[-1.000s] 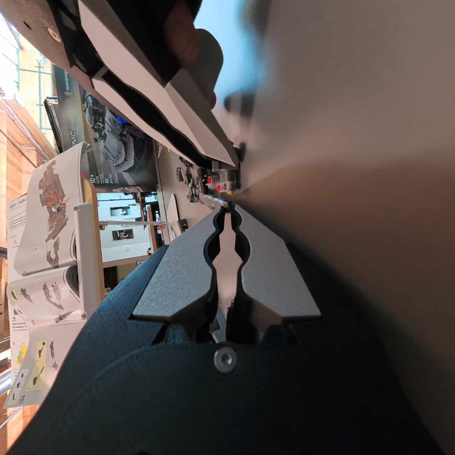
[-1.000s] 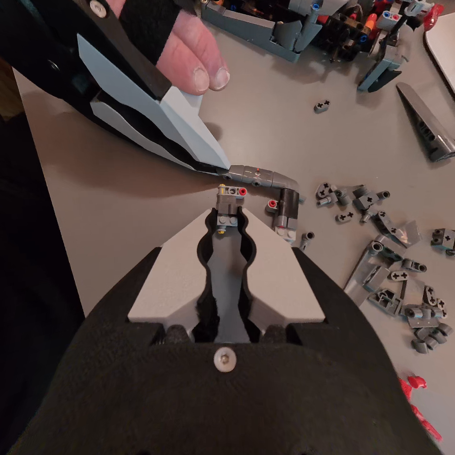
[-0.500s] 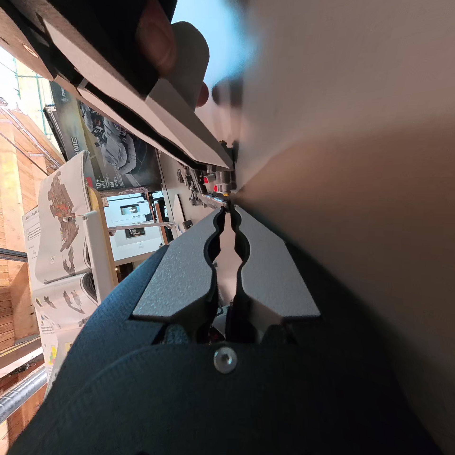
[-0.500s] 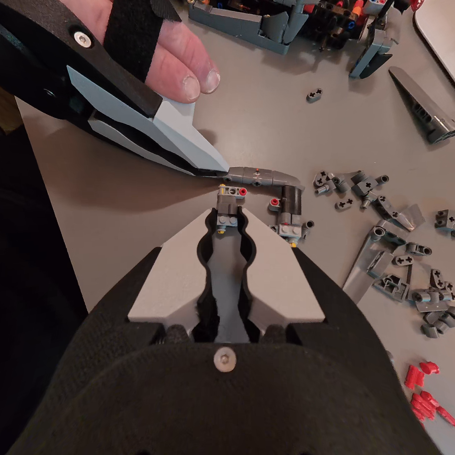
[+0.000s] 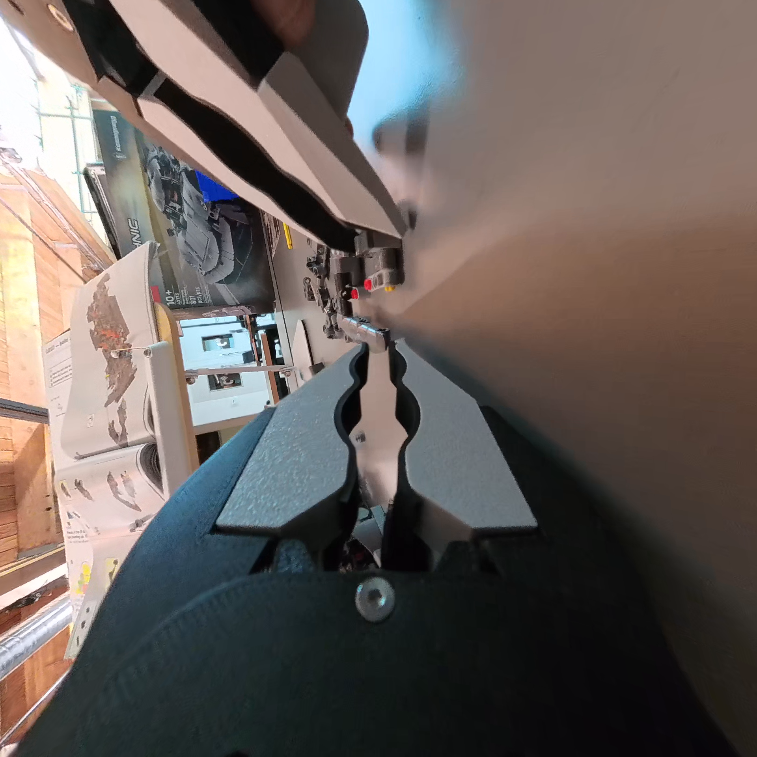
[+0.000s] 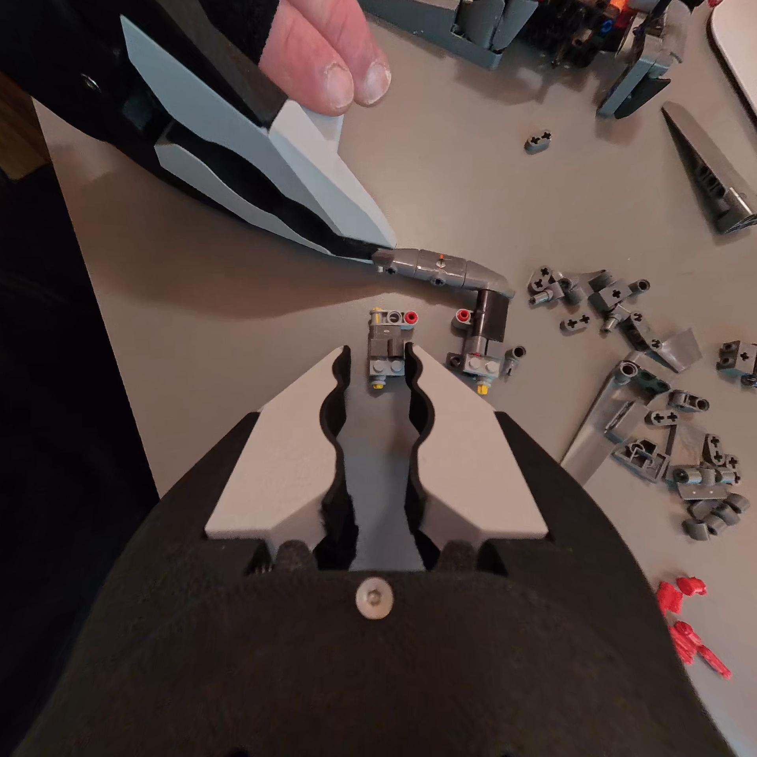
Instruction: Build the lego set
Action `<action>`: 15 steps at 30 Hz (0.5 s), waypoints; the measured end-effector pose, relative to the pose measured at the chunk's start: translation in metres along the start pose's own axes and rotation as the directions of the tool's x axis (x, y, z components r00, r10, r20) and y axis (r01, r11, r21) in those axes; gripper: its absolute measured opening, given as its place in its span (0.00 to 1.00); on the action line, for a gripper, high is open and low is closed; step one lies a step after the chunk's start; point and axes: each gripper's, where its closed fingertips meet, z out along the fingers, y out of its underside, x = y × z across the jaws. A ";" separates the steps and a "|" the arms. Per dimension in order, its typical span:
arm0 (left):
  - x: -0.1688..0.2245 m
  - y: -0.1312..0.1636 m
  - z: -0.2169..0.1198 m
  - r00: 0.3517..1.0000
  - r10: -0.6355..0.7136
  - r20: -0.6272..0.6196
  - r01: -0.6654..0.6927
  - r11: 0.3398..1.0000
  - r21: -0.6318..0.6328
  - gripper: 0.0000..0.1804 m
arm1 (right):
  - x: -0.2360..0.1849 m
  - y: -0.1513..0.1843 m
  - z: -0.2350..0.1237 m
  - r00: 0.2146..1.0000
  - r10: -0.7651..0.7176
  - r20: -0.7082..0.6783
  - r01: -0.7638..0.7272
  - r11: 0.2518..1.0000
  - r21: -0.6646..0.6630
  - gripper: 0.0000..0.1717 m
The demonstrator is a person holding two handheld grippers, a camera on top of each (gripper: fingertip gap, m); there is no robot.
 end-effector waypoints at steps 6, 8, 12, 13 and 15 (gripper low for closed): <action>-0.001 0.006 -0.005 0.999 -0.037 -0.001 0.037 0.999 -0.001 0.10 | -0.001 -0.004 -0.011 1.000 -0.001 0.008 0.001 0.999 0.032 0.16; -0.002 0.009 -0.006 0.998 -0.063 -0.004 0.063 0.998 -0.006 0.10 | -0.001 -0.002 -0.012 1.000 0.002 0.013 -0.002 1.000 0.028 0.16; -0.002 0.013 -0.007 0.996 -0.087 -0.009 0.087 0.996 -0.001 0.10 | 0.002 0.001 -0.013 1.000 0.004 -0.013 -0.004 1.000 0.026 0.16; -0.002 0.012 -0.007 0.996 -0.090 -0.010 0.090 0.996 0.002 0.10 | 0.003 0.002 -0.014 1.000 0.003 -0.023 -0.002 1.000 0.028 0.16; -0.003 0.012 -0.007 0.995 -0.097 -0.011 0.097 0.995 0.008 0.10 | 0.004 0.000 -0.020 0.999 0.000 -0.036 0.001 0.999 0.043 0.16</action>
